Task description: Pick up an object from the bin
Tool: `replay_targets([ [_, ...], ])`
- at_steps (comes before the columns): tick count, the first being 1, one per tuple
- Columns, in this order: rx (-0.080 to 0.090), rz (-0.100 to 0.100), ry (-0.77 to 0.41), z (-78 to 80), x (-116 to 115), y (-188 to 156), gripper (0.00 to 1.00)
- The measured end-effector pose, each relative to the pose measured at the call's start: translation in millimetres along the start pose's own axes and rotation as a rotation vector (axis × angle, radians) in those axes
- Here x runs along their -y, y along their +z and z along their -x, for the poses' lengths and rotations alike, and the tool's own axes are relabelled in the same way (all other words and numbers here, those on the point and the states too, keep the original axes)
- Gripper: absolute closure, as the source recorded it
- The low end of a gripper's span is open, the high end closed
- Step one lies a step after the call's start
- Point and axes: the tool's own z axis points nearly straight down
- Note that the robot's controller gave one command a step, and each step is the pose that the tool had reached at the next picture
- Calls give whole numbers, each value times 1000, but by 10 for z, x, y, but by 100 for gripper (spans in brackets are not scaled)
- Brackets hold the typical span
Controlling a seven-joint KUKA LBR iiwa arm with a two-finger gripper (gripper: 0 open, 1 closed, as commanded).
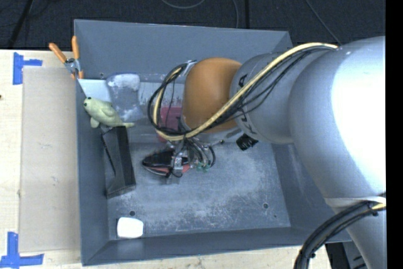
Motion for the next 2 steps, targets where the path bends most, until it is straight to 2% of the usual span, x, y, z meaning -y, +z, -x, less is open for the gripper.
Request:
replay_targets([
  [1, -1, 0, -2, -12, -34, -1103, 100],
  [2, -1, 0, -2, -12, -33, -1103, 100],
])
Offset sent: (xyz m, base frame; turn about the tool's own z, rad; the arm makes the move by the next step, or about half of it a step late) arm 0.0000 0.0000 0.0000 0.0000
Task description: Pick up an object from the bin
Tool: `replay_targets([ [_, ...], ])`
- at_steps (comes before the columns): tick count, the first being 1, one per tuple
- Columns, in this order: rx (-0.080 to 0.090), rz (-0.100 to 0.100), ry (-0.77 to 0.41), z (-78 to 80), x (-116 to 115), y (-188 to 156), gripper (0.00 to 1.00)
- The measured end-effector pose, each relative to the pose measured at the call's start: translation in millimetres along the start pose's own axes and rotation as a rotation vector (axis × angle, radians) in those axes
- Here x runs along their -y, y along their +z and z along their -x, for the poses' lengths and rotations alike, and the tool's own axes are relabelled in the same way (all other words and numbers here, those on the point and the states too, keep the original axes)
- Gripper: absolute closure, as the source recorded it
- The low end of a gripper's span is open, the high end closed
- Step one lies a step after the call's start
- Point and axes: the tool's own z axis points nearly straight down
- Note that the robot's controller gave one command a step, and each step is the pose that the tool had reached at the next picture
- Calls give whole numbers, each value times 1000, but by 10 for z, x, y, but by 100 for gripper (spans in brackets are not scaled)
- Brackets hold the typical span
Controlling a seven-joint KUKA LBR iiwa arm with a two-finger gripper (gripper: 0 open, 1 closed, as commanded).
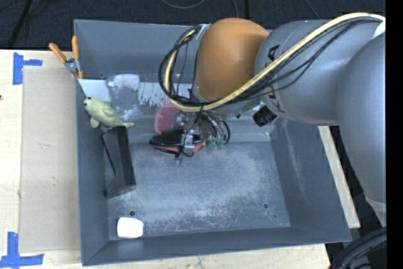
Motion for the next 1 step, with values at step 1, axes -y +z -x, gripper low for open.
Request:
replay_targets([
  [1, 1, 0, 82, -1, 49, -1475, 100],
])
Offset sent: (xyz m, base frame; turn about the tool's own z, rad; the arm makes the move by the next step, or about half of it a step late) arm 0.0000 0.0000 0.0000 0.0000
